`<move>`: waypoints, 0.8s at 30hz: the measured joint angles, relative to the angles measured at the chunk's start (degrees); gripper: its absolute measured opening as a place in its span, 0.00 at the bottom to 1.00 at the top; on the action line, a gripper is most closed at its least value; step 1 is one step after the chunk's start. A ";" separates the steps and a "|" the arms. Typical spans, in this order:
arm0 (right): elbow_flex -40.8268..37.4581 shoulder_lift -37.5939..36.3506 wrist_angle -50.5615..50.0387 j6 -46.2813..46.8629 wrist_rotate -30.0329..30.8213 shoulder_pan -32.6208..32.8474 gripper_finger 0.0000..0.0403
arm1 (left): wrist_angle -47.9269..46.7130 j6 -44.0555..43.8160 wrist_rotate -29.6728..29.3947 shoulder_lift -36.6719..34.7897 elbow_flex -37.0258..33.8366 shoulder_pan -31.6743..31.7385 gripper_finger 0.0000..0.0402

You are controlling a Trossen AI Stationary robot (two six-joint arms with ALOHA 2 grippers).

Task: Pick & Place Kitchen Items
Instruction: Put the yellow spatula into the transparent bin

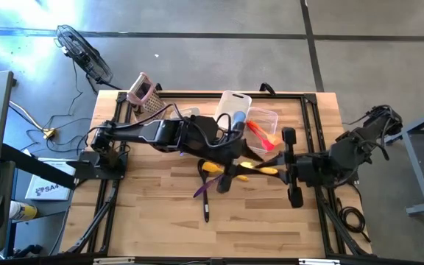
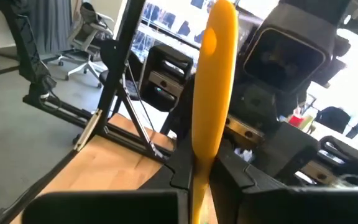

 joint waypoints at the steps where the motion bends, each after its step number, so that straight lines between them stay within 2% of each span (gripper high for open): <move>1: 0.00 -0.34 -0.86 0.77 -0.01 0.06 0.05 | -0.31 -1.19 -1.63 0.00 0.00 0.00 0.38; 7: -0.06 -2.74 -7.31 5.03 3.41 0.80 0.05 | -3.47 -1.46 -8.52 0.00 0.09 0.11 0.51; 13: -0.09 -7.01 -15.81 10.92 10.88 3.24 0.05 | -9.97 -1.41 -16.47 -0.11 0.11 0.11 0.54; 17: -0.09 -11.27 -22.95 19.64 18.17 4.15 0.05 | -13.87 -1.59 -18.50 -0.22 0.10 0.11 0.54; 24: -0.07 -18.65 -35.93 35.15 23.92 1.79 0.05 | -20.86 -4.16 -19.00 -0.22 0.09 0.09 0.54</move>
